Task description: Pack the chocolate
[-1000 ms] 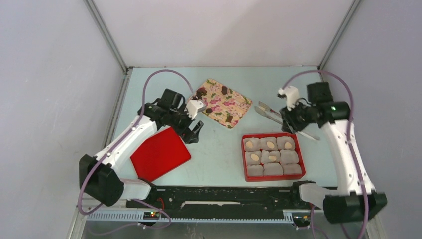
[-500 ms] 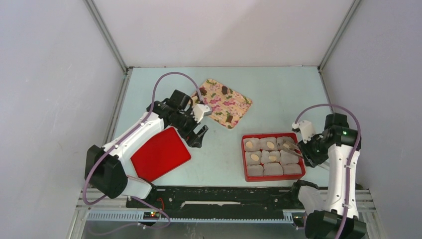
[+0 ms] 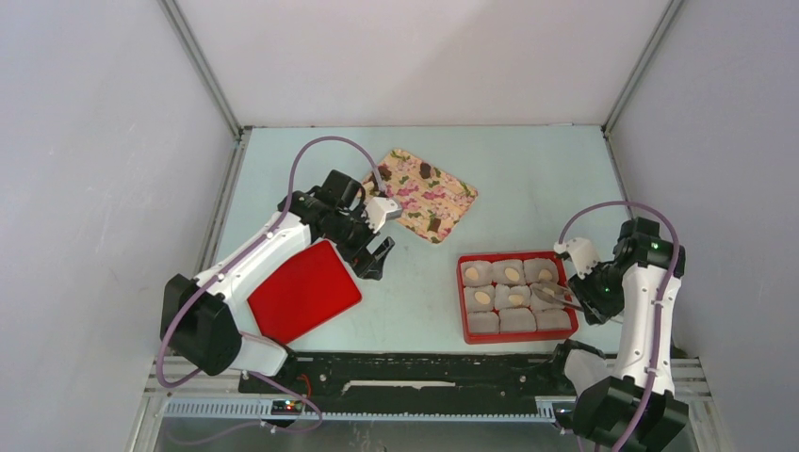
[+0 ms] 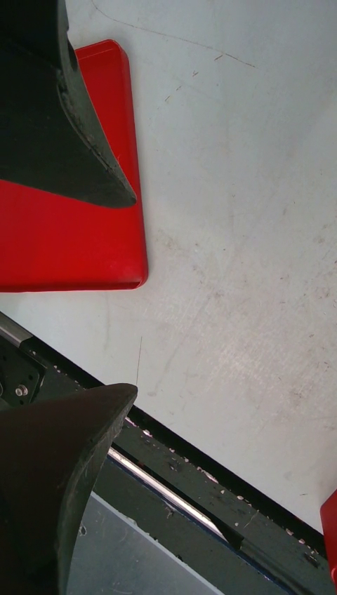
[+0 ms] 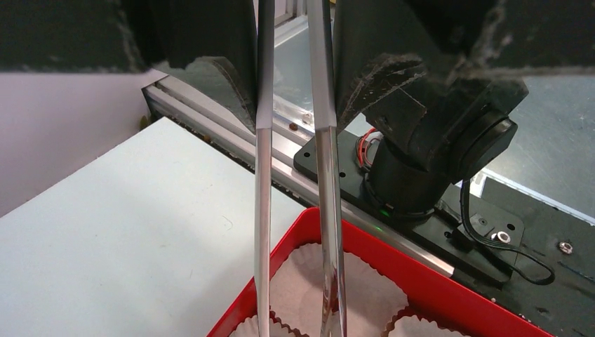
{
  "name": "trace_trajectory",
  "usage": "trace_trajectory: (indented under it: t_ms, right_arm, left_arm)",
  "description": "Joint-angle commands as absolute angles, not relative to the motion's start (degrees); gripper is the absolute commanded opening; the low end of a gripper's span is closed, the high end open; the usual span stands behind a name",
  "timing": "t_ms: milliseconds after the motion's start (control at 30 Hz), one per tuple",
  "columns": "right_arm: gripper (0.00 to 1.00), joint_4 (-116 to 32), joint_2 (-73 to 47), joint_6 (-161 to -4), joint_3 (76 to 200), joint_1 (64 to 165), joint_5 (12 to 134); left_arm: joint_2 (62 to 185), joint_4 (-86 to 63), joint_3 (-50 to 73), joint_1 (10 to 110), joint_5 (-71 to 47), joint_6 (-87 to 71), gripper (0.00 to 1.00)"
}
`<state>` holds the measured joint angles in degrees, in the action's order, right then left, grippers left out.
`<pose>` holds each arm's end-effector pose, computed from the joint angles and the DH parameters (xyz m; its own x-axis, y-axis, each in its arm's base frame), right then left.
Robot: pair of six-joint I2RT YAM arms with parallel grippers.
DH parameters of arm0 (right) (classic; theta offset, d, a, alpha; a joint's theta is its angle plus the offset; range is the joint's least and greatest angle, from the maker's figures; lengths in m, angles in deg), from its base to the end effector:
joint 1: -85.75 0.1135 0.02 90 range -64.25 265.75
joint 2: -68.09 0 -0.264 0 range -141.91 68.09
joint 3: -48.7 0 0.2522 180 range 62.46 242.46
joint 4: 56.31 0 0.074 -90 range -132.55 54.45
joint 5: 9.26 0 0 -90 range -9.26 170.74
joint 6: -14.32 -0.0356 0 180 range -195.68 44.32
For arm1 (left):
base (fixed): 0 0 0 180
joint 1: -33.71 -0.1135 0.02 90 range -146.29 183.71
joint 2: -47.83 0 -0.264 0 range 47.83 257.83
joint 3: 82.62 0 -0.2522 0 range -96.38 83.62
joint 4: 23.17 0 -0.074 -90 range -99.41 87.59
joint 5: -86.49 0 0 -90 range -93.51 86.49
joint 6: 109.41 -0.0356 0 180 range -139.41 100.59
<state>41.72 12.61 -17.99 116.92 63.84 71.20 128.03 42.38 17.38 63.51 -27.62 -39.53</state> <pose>0.1185 -0.0413 0.2779 -0.7946 -0.5788 -0.1835 -0.5915 0.8061 0.0189 0.2279 -0.1473 0.2757 -0.5368 0.6692 -0.5138 0.8348 0.5096 -0.2084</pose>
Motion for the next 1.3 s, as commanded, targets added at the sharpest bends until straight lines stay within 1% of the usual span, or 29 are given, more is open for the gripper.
trace_trajectory:
  t_ms: [0,500,700,933,1133,1267]
  right_arm:
    - [0.33,42.58,12.04,-16.52,117.04,63.51,71.56]
    - [0.35,40.4,9.29,-17.61,116.11,63.51,71.4]
    - [0.42,39.7,9.76,-18.37,116.16,63.56,70.19]
    - [0.42,40.36,10.92,-18.21,116.35,63.6,70.36]
    - [0.42,42.9,11.36,-19.39,123.15,64.69,63.95]
    - [0.42,39.8,11.04,-25.3,125.52,70.43,60.28]
  left_arm:
    - [126.41,42.23,15.59,64.08,-27.7,-41.05,0.98]
    - [126.22,42.13,16.21,64.28,-27.81,-41.4,0.98]
    - [126.05,42.25,16.62,64.29,-27.78,-41.63,0.98]
    - [126.31,42.25,16.48,64.46,-27.88,-41.78,0.98]
    - [125.87,42.09,16.31,64.56,-26.59,-41.77,0.98]
    - [124.26,42.28,15.71,64.46,-23.42,-42.67,0.98]
